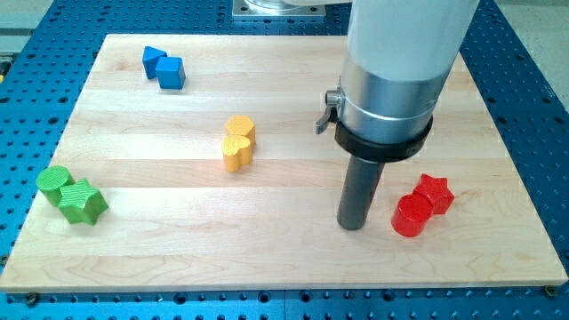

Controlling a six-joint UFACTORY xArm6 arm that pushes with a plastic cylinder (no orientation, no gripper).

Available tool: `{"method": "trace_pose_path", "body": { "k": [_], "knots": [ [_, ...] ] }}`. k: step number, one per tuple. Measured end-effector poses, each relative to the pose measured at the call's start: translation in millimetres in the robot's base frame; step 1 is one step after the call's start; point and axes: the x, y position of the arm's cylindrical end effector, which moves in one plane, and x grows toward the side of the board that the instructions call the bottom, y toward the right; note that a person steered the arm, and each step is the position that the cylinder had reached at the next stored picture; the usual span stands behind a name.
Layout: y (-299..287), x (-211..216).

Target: Push the red blocks to the right side of the board

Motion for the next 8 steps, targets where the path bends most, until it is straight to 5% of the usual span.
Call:
{"method": "trace_pose_path", "body": {
  "k": [2,4,5,8],
  "knots": [
    [44.5,-46.8],
    [140.3,-29.0],
    [109.3,-44.2],
    [-14.8,16.1]
  ]
}}
